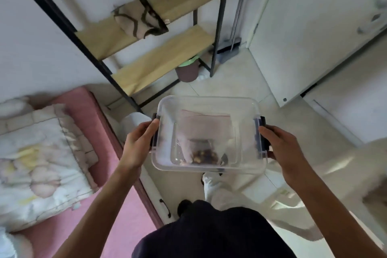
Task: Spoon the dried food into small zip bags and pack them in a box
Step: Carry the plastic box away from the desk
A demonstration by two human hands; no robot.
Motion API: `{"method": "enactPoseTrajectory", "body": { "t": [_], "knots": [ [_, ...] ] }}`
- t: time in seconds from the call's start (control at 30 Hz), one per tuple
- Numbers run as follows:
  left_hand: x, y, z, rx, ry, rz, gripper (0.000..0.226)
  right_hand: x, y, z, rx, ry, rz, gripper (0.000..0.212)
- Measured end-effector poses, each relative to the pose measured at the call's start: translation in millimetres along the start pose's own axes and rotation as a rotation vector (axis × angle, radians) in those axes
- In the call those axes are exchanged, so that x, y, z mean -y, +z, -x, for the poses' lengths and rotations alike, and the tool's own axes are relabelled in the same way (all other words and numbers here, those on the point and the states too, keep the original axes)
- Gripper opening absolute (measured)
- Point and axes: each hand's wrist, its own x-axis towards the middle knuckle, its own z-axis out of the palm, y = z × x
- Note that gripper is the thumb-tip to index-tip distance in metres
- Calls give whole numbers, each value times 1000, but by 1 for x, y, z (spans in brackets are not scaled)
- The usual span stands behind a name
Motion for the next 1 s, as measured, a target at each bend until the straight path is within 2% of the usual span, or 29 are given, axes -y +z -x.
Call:
{"method": "enactPoseTrajectory", "body": {
  "t": [0.23,0.43,0.53,0.63,0.9,1.0],
  "knots": [
    [-63,97,-101,111,-17,-104,21,28,-49,-85,-130,49,-158,12],
    [-121,176,-167,127,8,-118,17,62,-90,-162,-184,45,-204,16],
    [-140,203,-191,139,-2,-106,22,81,-102,-198,-198,35,-214,17],
    [-154,223,-220,130,-28,-93,28,100,-110,-239,-191,32,-203,15],
    [-188,258,-316,34,-41,-24,20,163,-100,-369,-100,12,-120,12],
    [-210,260,-346,-19,-48,24,30,201,-90,-416,-43,-36,-86,15]
  ]
}}
